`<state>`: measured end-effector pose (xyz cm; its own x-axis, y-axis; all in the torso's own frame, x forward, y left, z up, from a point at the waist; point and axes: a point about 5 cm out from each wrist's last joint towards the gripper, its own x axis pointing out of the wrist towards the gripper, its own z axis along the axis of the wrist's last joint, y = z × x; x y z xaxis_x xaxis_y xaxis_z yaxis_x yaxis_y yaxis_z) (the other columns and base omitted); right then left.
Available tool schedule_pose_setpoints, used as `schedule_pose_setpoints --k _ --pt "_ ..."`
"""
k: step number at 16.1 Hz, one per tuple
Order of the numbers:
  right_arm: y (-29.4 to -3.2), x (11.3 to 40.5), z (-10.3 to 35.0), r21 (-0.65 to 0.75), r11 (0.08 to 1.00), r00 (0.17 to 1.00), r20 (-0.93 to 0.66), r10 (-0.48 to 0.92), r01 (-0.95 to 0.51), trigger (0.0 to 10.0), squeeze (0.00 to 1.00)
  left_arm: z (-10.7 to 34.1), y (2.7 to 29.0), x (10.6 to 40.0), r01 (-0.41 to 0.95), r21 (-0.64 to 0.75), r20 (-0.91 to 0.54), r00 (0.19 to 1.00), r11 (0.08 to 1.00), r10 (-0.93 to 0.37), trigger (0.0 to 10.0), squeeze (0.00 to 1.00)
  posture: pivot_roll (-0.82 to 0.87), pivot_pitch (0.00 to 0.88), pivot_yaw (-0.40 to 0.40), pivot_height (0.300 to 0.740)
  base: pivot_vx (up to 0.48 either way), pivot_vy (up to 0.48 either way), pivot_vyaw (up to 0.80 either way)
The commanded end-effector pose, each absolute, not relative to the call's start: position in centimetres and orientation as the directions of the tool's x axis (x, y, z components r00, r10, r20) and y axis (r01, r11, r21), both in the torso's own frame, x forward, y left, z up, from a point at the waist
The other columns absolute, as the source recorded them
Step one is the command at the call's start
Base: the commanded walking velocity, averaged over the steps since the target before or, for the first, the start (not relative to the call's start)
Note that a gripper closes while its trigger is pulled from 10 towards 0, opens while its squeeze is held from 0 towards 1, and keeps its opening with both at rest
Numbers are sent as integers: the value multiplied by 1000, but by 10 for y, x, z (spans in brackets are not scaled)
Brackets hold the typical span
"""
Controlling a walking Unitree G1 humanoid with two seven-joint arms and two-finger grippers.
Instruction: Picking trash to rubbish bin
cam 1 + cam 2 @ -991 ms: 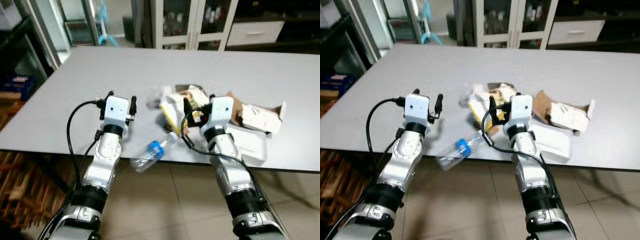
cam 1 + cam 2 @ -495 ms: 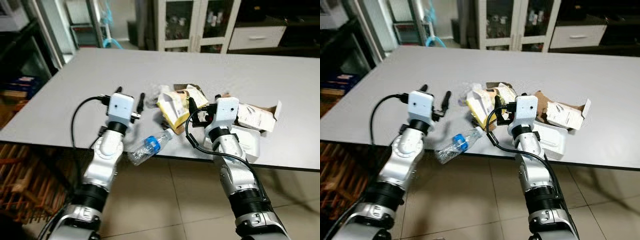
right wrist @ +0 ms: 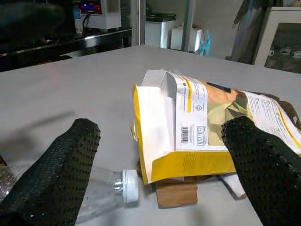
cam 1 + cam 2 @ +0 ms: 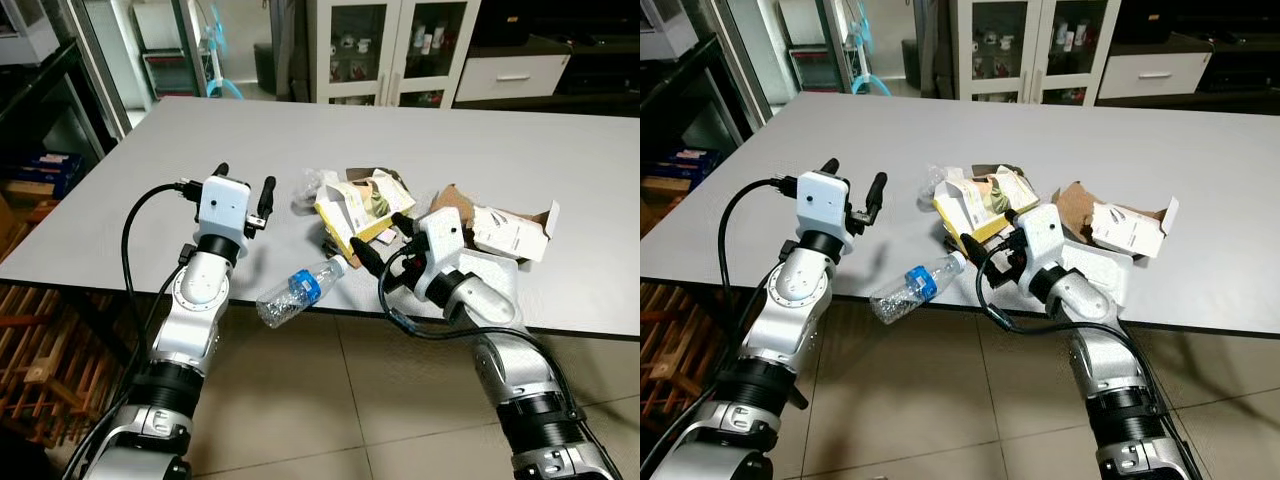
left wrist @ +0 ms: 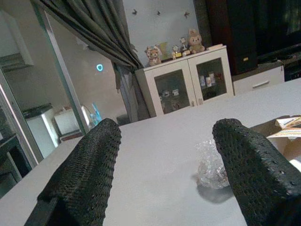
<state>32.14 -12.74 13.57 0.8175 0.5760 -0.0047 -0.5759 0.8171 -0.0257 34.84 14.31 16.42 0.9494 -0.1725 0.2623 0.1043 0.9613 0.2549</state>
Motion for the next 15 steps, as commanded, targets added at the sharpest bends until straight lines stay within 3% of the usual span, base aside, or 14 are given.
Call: schedule_pose_setpoints --k 1,3,4,8,12,15 --pt "-121 320 138 -33 794 795 -6 607 -606 10000 0 168 140 350 126 262 255 947 957 -195 10000 0 15 39 23 740 0 0 0" --pt "-116 317 139 -22 772 773 -24 634 -635 10000 0 168 144 351 185 230 219 947 955 -236 10000 0 19 38 24 740 0 0 0" --pt "-115 316 139 -22 768 768 -28 640 -640 10000 0 166 144 352 234 221 187 943 947 -276 10000 1000 20 36 24 740 0 0 0" --pt "-116 316 140 -19 769 770 -29 638 -638 10000 0 159 136 339 506 162 41 854 847 -518 10000 1000 16 33 32 740 0 0 0" --pt "-110 315 140 -14 764 764 -24 645 -645 10000 0 181 125 341 576 129 74 807 808 -587 10000 1000 19 28 30 740 0 0 0" --pt "-110 316 140 -12 764 764 -23 645 -645 10000 0 214 130 346 625 184 86 758 759 -646 10000 1000 22 24 36 740 0 0 0"
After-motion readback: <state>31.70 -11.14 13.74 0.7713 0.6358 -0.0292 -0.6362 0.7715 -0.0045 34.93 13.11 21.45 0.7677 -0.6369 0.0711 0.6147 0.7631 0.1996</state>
